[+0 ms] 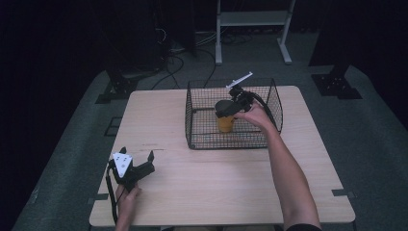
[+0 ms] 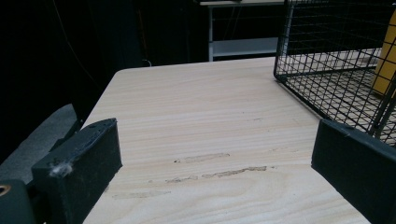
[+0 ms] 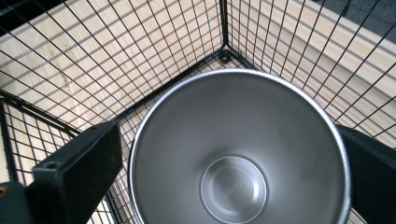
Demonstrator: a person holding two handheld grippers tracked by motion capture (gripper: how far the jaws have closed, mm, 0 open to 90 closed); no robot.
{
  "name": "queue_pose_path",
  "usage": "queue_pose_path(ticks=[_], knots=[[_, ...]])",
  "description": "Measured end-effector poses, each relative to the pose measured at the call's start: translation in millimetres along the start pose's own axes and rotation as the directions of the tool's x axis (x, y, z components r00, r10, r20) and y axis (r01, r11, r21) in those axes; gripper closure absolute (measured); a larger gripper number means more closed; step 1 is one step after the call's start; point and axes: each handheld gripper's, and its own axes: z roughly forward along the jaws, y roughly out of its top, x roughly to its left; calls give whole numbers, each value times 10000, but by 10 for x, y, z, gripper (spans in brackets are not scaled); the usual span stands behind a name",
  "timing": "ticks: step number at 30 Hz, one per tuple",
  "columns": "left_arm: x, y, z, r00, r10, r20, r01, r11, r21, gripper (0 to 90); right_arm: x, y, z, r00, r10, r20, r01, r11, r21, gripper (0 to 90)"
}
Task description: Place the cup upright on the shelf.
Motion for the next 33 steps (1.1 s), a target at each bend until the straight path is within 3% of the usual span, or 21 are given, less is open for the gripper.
queue_pose_path(ticks=[19,28,33], knots=[[-9,2,8,10000,39,-65,-38,10000,43,8,-18,44,-276,9986,337,-419,-377,9942,-1005,5],[-7,2,7,10000,39,-77,-38,10000,52,8,-94,34,-443,9972,725,-185,-745,9861,-1484,6],[-8,1,7,10000,48,-61,-48,10000,45,8,-119,20,-511,9955,948,36,-932,9845,-1487,6]])
